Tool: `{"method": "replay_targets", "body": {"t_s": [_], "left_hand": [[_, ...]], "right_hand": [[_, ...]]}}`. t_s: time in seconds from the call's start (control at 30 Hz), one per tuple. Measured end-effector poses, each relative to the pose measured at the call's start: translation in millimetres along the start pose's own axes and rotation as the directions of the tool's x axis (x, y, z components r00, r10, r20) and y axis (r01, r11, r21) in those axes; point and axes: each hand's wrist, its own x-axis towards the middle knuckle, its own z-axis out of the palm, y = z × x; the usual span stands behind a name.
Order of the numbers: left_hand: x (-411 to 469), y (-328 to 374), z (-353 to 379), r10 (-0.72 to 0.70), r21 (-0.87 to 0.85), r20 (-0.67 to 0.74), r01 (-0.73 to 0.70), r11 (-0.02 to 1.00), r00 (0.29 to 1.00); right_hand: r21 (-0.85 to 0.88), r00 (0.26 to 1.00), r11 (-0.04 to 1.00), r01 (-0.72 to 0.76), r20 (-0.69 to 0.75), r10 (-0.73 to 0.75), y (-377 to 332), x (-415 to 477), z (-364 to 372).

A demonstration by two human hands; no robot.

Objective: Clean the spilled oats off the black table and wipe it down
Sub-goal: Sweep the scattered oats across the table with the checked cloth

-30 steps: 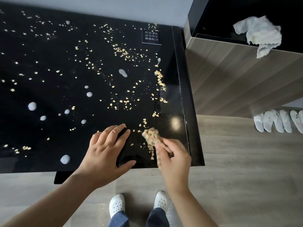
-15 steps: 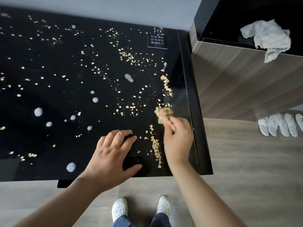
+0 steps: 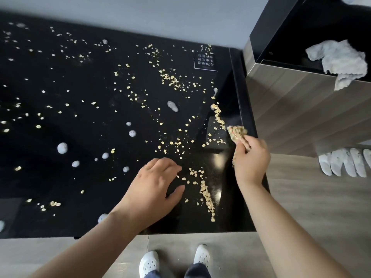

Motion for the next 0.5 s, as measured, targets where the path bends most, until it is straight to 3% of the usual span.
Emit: {"method": "replay_targets", "body": {"t_s": [0.1,0.2,0.3,0.5], "left_hand": [[16.7,-4.2,-2.8,-0.036,0.032,-0.037,0.037,0.999,0.999],[33.8,-7.7,-6.8,-0.099,0.105,-0.057,0.105,0.989,0.993],[45.4,-13.1,-10.8,-0.165,0.148,-0.036,0.169,0.974,0.986],[63.9,-15.6,-3.0,-0.202,0.162,0.024,0.196,0.967,0.979]], "right_hand": [[0.047,0.993,0.993,0.109,0.028,-0.111,-13.6,-22.0,12.8],[0.148,0.959,0.965,0.216,0.152,-0.238,-27.0,-42.1,19.0],[0.311,0.961,0.948,0.065,0.236,-0.144,-29.7,-39.4,11.0],[0.25,0.992,0.964,0.088,0.062,-0.106,-4.8,38.5,-13.5]]}}
